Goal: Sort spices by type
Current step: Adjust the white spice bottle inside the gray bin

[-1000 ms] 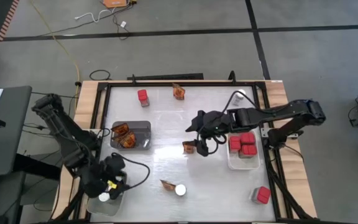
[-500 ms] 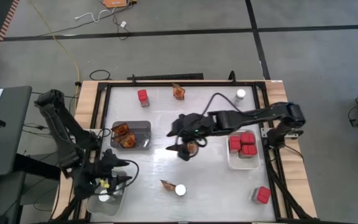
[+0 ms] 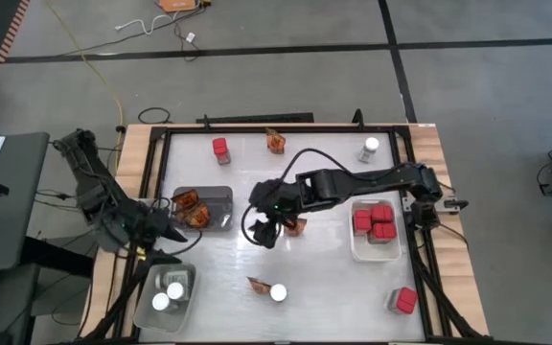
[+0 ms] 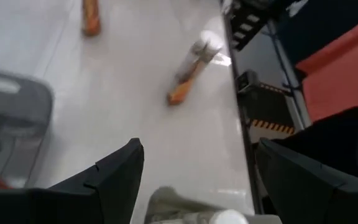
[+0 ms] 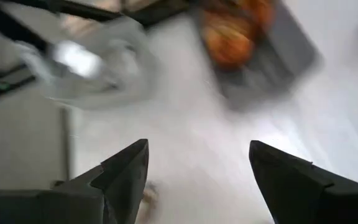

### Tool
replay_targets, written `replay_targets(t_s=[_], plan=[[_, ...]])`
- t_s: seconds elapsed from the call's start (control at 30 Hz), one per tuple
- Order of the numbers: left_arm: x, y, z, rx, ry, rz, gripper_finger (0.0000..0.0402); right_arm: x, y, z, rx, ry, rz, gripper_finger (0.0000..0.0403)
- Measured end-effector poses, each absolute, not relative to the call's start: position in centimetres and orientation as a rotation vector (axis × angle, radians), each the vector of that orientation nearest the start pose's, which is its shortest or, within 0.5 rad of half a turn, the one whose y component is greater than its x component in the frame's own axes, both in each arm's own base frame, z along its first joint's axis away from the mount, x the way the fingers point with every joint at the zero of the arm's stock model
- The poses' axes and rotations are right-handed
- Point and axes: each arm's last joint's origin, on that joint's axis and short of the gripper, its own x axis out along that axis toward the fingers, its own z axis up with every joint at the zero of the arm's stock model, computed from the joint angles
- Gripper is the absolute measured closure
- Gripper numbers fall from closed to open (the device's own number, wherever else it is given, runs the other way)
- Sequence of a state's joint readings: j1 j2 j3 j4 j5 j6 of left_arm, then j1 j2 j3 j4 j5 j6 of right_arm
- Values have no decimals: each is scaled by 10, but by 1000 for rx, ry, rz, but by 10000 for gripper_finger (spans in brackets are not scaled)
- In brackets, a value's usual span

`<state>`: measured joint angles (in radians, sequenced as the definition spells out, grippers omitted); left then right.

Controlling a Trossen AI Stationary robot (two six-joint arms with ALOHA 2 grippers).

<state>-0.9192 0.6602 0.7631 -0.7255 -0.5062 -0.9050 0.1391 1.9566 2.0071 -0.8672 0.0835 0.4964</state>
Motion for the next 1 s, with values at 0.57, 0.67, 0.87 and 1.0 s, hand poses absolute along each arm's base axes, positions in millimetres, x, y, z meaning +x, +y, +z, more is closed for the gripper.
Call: replay_targets(t_s=[0.57,0.67,0.87,1.0], plan=[[106,-108,277,-520,765,-61,107,359,115,335,184,1153,-472,97],[108,-113,272,-569,811,-36,107,348,116,339,153,1179,-490,97],[121,-117,261,-650,926,25,107,314,107,340,153,1138,-522,97],[134,-118,257,-649,1026,40,107,283,96,337,214,1050,-527,97]])
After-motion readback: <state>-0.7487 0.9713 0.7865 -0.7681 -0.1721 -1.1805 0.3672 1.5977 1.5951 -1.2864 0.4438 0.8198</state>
